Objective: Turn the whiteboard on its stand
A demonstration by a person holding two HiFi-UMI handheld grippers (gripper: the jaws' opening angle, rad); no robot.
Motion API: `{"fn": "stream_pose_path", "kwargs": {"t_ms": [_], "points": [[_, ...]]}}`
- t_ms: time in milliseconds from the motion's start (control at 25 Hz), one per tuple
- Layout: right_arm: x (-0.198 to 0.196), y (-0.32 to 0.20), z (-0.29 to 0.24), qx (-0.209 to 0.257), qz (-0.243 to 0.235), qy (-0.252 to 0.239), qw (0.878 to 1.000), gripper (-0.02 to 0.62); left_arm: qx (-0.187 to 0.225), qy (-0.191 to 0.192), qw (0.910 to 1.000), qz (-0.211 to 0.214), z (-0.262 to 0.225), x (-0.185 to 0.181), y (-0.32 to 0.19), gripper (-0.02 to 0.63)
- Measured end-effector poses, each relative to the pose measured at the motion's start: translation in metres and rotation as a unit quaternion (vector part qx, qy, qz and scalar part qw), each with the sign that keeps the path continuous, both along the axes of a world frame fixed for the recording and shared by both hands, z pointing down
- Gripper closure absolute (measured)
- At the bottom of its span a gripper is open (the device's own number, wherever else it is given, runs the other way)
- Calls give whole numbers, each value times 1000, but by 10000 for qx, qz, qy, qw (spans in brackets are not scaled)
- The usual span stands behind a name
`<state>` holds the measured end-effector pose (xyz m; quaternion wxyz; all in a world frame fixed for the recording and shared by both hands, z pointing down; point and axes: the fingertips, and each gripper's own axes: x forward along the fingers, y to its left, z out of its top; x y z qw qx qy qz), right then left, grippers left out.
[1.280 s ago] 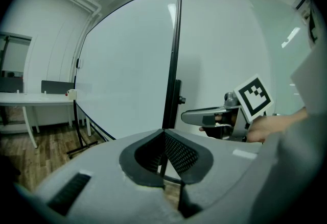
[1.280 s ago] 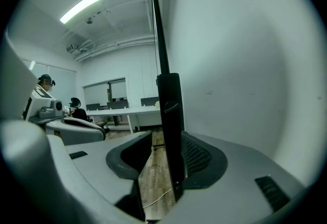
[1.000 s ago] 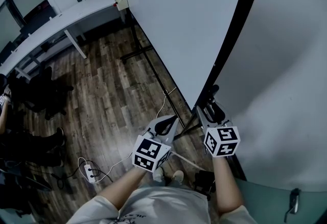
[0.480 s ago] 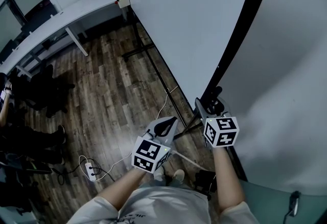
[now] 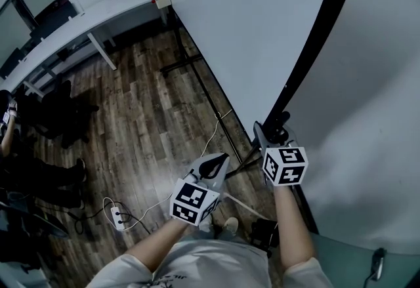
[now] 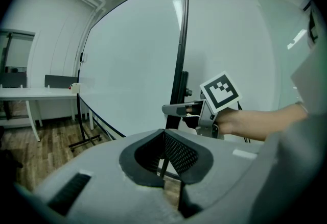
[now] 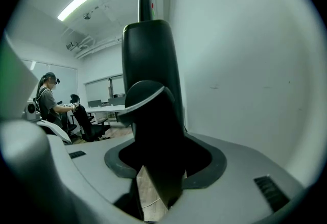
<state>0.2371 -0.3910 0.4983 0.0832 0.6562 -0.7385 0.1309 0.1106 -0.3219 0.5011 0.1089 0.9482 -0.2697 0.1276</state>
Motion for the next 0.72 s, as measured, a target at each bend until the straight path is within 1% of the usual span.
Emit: {"fn": "stream_pose_path", "kwargs": {"t_ms": [80,200,560,720], "points": [[1,1,5,0,-3,41,10000,407,10,-10,10000,-9,5,1,1,595],[3,-3,6,-20,-21,60,10000,408,4,-19,10000,-17,5,3,-2,595],[-4,0,-16,-35,-6,181,9998,414,2,6,10000,-12,-19,-6,3,595],[-1,0,-6,-45,-9,182,9998,416,28,-23,10000,-23,-11,-4,4,595]]}}
